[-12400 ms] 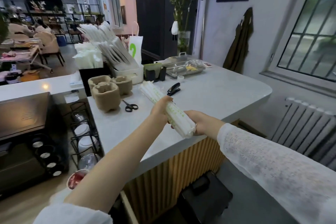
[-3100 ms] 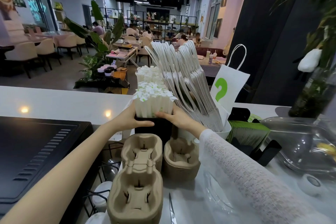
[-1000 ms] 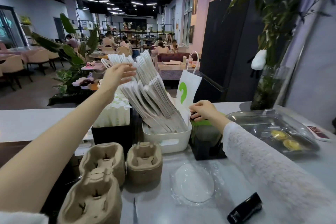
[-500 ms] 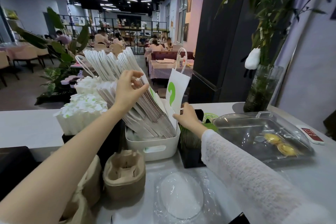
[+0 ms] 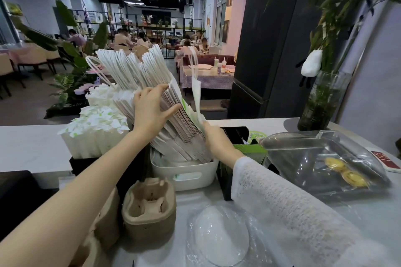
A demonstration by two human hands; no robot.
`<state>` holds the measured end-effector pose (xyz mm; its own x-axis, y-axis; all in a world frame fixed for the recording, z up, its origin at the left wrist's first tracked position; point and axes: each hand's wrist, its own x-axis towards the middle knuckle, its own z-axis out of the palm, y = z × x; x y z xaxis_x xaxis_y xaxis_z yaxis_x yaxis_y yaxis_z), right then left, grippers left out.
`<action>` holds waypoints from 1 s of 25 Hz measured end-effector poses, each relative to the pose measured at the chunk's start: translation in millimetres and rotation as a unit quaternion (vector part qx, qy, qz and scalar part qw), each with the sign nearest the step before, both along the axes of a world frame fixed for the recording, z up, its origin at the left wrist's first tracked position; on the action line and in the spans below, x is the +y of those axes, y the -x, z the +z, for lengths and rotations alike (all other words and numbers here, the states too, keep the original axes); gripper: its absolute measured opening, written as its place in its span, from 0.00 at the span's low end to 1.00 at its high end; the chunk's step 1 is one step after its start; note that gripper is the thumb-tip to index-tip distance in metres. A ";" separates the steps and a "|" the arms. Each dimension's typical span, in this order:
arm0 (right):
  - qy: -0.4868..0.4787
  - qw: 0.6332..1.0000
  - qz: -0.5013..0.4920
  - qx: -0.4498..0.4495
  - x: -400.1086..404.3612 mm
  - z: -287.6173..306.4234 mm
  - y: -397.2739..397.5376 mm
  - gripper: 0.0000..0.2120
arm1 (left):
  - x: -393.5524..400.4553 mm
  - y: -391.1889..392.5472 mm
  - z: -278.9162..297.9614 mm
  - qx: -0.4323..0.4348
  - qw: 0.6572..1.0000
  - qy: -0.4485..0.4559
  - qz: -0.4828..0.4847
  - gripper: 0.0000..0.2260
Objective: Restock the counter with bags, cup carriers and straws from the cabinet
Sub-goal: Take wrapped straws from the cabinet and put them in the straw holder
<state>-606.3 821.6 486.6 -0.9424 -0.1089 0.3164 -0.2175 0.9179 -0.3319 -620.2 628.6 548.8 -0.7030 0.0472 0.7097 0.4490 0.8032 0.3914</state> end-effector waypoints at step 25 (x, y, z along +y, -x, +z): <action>0.067 0.968 0.016 0.240 3.7 98.2 -40.9 0.20 | 15.2 -2.6 14.9 -0.064 0.995 0.010 -0.075 0.35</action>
<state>-565.5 825.3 584.7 -0.6799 -0.0629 0.7306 -0.4041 0.8635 -0.3018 -617.6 643.8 563.7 -0.7714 0.1721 0.6126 0.5120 0.7396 0.4370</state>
